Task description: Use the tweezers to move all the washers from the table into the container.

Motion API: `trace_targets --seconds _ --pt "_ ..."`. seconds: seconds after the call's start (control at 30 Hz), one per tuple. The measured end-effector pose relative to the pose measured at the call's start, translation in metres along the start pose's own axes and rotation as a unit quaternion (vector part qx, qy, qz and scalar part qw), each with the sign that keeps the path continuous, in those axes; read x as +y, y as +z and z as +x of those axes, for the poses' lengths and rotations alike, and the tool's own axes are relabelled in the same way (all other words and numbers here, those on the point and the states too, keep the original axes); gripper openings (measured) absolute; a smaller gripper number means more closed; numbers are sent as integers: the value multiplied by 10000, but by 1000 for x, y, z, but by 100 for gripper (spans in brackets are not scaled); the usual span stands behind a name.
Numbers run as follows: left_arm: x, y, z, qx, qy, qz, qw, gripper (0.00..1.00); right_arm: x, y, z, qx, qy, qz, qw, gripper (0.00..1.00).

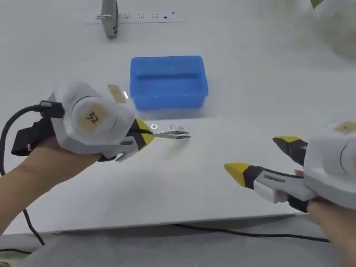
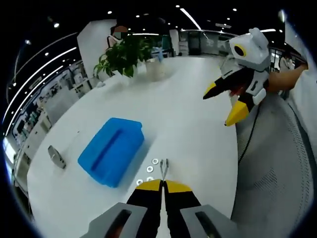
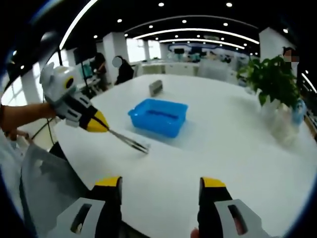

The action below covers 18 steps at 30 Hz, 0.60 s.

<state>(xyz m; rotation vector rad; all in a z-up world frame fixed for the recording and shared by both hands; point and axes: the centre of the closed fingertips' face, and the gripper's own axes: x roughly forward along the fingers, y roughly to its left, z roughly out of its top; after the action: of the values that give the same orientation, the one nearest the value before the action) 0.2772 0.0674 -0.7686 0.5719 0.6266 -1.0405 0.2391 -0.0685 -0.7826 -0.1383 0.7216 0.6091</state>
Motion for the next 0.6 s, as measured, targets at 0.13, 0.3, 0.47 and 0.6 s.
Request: trace_targets --seconds 0.13,0.3,0.47,0.6 --pt "-6 14 -8 -98 -60 188 9998 0 22 1 8 152 488 -508 9974 43" --pt "-18 20 -12 -30 -317 669 9973 0 51 15 30 260 1287 -1145 9847 30" --pt "-28 19 -12 68 -575 1152 9917 0 74 29 57 250 1822 -1779 9667 25" --pt "-34 20 -11 125 -802 1284 9884 0 82 35 75 283 1968 -2431 9494 23"
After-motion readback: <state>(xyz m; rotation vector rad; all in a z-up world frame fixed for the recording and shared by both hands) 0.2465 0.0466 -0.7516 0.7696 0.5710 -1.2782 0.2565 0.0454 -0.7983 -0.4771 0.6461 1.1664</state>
